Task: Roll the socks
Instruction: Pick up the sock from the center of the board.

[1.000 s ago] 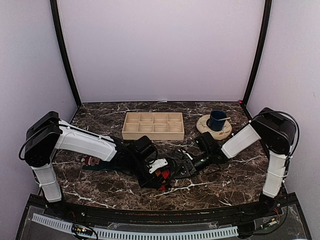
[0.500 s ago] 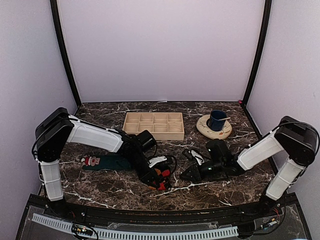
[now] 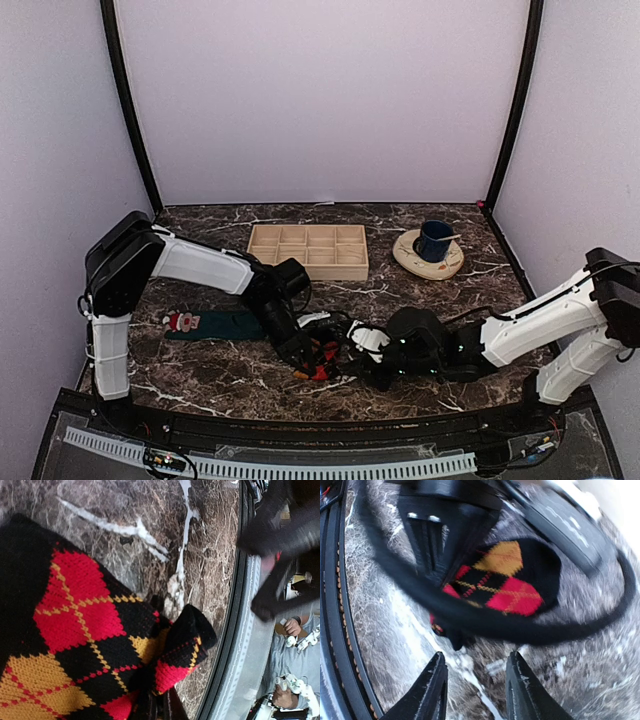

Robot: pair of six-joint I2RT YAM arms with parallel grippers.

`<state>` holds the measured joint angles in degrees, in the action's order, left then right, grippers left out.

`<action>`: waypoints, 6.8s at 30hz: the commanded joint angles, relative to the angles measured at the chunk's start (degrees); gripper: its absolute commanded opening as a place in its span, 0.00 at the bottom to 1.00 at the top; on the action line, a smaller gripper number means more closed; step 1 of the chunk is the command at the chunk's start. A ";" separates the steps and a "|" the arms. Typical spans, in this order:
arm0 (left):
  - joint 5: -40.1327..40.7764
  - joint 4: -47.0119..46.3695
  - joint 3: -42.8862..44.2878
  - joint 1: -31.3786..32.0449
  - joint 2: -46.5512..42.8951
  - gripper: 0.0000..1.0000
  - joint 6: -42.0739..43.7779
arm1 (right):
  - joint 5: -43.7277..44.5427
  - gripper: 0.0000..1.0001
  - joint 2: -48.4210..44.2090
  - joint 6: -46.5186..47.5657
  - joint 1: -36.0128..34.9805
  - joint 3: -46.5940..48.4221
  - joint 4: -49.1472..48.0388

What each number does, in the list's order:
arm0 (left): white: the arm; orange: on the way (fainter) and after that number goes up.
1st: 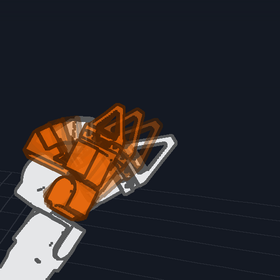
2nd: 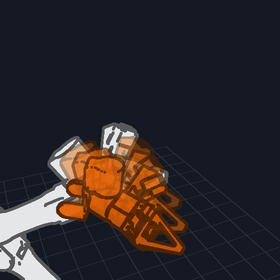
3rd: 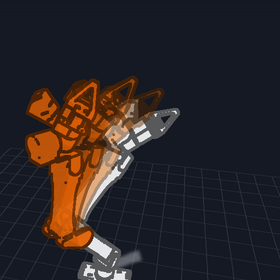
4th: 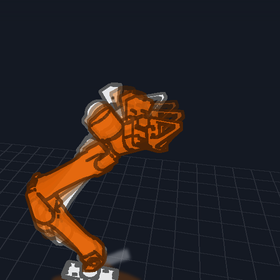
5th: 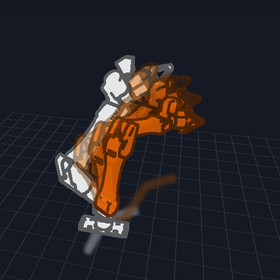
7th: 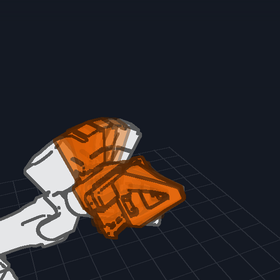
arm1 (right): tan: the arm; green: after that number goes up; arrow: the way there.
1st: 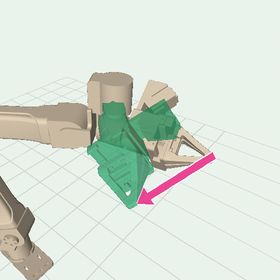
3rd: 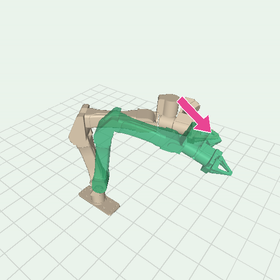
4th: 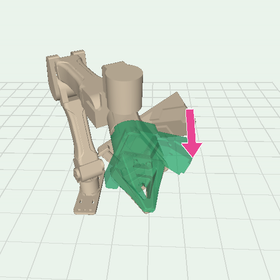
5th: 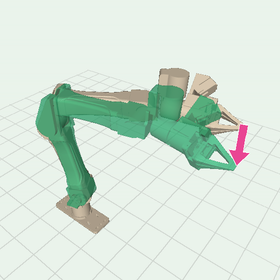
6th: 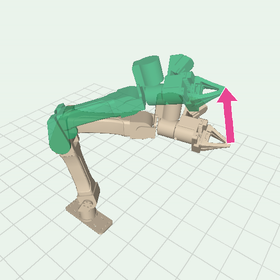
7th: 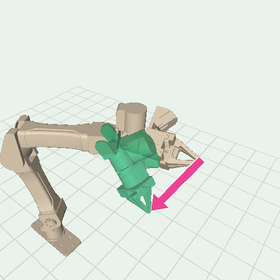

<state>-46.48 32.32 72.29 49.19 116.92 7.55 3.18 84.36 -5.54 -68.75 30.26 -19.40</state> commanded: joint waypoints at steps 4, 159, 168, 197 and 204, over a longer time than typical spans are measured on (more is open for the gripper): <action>-1.23 6.98 1.26 -1.11 2.75 0.00 3.26 | 12.96 0.41 3.75 10.37 -7.64 5.76 3.37; 27.81 -33.14 -31.44 12.67 -34.29 0.33 -7.80 | -46.87 0.04 26.03 -23.45 14.08 6.17 1.16; 35.59 -30.89 -29.01 19.23 -29.94 0.33 -2.17 | -47.86 0.04 26.80 -24.21 14.69 6.06 0.33; 60.70 -33.59 -26.25 27.35 -24.41 0.35 10.48 | -50.95 0.04 27.73 -24.17 15.37 5.77 -0.60; 59.93 -34.50 -26.42 27.56 -24.39 0.35 12.12 | -51.40 0.04 28.09 -24.19 15.39 5.96 -0.73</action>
<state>12.27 -0.97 45.91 76.40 94.06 17.91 -50.76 109.36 -29.47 -53.56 38.35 -27.27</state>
